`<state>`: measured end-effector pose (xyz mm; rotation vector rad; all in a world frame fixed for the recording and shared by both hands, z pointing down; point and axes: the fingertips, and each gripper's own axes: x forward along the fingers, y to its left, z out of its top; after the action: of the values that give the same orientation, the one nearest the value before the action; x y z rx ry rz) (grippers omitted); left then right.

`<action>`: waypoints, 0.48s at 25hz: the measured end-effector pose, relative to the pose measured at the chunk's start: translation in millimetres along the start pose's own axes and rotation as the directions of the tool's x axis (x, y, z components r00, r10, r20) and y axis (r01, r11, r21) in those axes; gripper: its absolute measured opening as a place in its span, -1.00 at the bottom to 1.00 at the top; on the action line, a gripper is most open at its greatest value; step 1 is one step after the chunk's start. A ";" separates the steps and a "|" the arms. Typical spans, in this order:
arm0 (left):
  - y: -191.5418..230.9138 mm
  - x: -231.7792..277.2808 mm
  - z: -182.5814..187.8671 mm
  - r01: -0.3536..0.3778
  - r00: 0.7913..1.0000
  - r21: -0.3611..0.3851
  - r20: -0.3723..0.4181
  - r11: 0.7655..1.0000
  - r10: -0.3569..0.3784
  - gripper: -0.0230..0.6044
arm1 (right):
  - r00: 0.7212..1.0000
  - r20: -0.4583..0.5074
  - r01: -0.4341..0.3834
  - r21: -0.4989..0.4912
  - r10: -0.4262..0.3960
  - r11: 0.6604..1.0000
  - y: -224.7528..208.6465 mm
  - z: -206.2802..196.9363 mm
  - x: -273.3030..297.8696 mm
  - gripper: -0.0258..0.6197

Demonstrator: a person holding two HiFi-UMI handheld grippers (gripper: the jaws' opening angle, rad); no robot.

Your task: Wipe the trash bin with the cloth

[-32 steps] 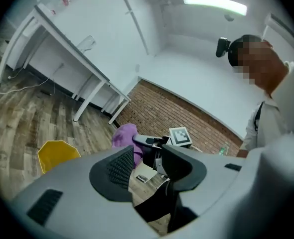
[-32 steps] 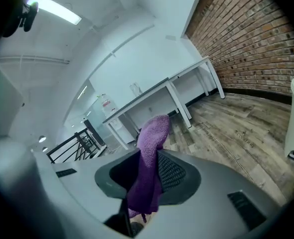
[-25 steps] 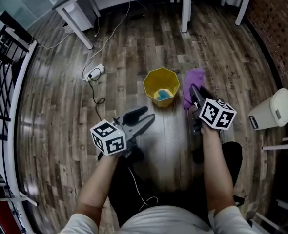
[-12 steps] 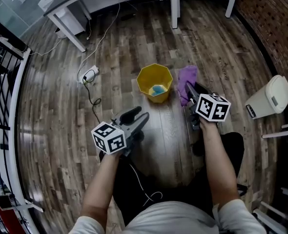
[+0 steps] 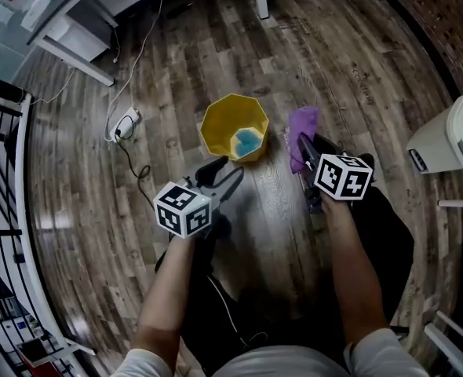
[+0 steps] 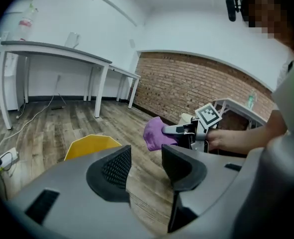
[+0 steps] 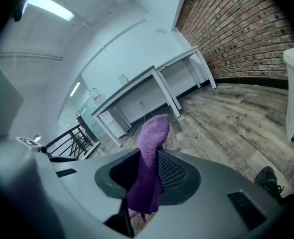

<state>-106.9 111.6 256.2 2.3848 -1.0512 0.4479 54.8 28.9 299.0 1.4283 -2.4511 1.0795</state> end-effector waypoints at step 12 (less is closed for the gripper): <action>42.4 97.9 -41.3 0.050 0.950 0.151 -0.312 0.987 -0.001 -0.36 | 0.993 -0.118 0.003 -0.043 -0.008 0.999 -38.3 -55.0 77.6 -0.59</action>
<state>-79.4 51.9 349.8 2.3552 -0.8671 0.8956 28.8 -4.4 392.3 1.3184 -2.3719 1.0714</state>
